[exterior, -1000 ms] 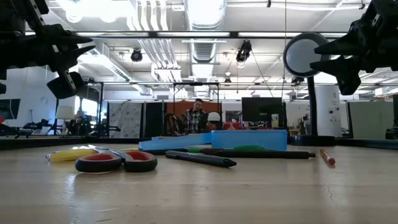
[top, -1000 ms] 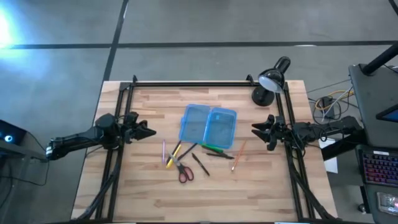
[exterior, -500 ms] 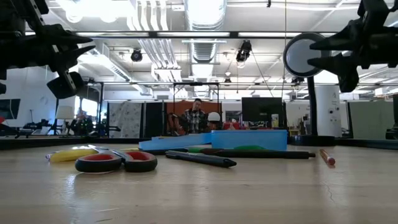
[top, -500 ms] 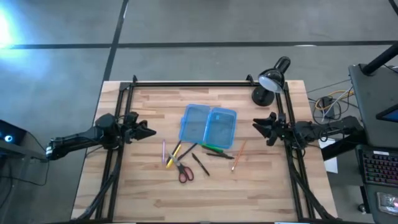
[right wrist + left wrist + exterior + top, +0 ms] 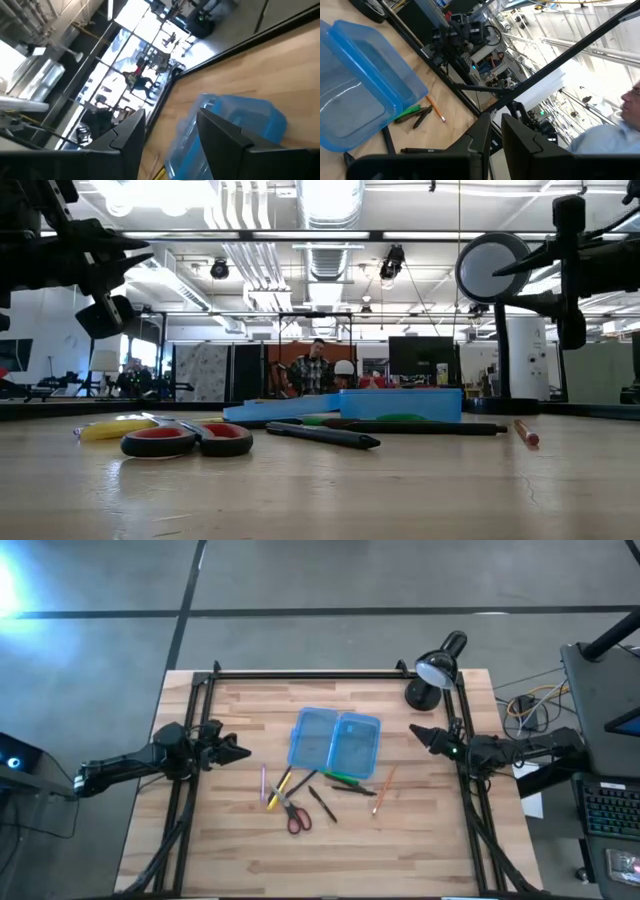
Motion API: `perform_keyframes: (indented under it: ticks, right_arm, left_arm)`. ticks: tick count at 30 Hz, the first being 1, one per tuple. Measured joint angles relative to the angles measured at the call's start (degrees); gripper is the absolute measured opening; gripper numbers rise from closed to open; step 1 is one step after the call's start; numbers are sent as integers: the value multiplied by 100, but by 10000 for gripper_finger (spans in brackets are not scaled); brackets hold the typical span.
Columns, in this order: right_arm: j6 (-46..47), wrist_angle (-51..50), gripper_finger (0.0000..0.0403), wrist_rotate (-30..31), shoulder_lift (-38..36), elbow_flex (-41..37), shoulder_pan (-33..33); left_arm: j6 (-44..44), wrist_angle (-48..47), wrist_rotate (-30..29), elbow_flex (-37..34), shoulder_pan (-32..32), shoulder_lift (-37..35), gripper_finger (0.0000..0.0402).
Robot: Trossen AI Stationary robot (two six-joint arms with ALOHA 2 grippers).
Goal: Pick & place school supplies into a supply box
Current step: Put the yellow pencil into the supply box
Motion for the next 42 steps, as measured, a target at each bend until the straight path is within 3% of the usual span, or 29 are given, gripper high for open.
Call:
perform_keyframes:
  ticks: [3,7,9,13,17,19,22,28,33,42]
  right_arm:
    - [60,466,169,15,185,0,-157]
    - [-369,1585,169,-56,775,22,-396]
    - [-445,1550,169,-64,1209,241,-511]
    - [-55,-157,169,-69,2330,1077,-764]
    - [1642,-2774,169,-99,3034,1942,-1185]
    - [1866,-3676,169,-473,3207,2218,-1285]
    - [1442,-3978,169,-1062,3326,2510,-1330]
    - [517,-3935,169,-1234,3462,2657,-1328]
    - [-276,-3951,169,-2353,3526,2681,-1325]
    - [-1125,-3999,169,-2764,4031,2676,-1325]
  left_arm:
    - [-56,-15,86,-1,0,0,29]
    - [-116,9,1406,0,-10,8,29]
    - [-120,0,1790,1,-9,15,29]
    - [-120,17,1917,-1,-7,13,29]
    - [-122,20,1919,-1,-7,13,29]
    - [-122,20,1916,1,-7,13,29]
    - [-125,20,1912,1,-7,13,29]
    - [-127,22,1906,0,-4,13,29]
    - [-129,22,1900,-1,-4,13,29]
    - [-133,22,1898,0,-4,13,29]
